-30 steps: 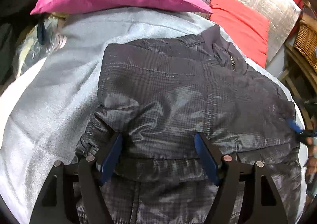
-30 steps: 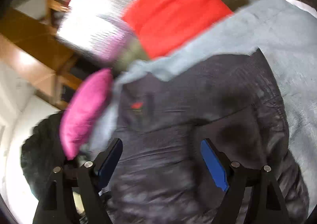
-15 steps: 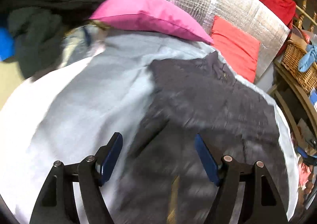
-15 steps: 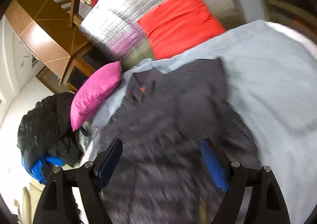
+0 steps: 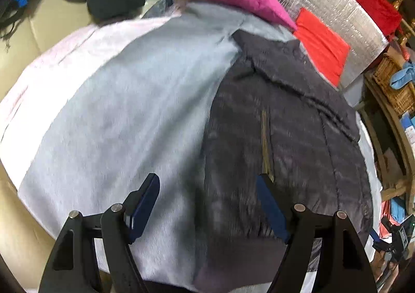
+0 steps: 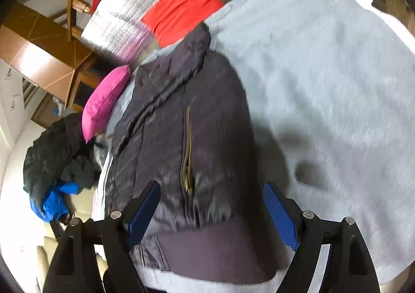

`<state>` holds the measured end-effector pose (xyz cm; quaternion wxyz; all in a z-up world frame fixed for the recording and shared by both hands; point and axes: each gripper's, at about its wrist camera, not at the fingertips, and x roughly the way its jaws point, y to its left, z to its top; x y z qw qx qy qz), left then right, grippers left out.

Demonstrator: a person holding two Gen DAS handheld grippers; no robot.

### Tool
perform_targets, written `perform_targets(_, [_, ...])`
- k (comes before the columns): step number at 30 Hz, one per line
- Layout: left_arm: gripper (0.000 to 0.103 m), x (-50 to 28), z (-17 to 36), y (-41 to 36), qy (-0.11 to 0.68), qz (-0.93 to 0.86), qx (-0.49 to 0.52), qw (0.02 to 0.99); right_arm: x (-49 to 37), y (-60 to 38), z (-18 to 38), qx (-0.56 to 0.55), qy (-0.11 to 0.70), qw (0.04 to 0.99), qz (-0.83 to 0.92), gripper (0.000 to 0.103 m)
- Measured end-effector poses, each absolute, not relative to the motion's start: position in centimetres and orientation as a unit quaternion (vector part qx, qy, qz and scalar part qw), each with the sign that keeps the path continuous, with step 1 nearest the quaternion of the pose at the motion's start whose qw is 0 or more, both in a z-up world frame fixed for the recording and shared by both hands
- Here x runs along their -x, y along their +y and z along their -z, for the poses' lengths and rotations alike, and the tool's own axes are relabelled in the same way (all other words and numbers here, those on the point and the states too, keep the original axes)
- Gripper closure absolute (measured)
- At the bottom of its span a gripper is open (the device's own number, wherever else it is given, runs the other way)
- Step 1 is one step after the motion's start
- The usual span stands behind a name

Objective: Fold large clothes

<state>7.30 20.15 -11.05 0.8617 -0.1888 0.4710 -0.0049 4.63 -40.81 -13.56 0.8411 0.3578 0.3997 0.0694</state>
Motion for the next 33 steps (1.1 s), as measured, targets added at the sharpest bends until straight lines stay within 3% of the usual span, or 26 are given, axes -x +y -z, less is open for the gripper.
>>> perform_targets(19, [0.026, -5.8, 13.6, 16.8, 0.517, 0.024, 0.155, 0.842, -4.5, -40.2, 16.7, -0.393, 0.401, 0.822, -0.096, 0.019])
perform_targets(33, [0.023, -5.9, 15.0, 17.3, 0.521, 0.032, 0.196, 0.830, -4.2, -40.1, 17.9, -0.401, 0.391, 0.819, -0.125, 0.019])
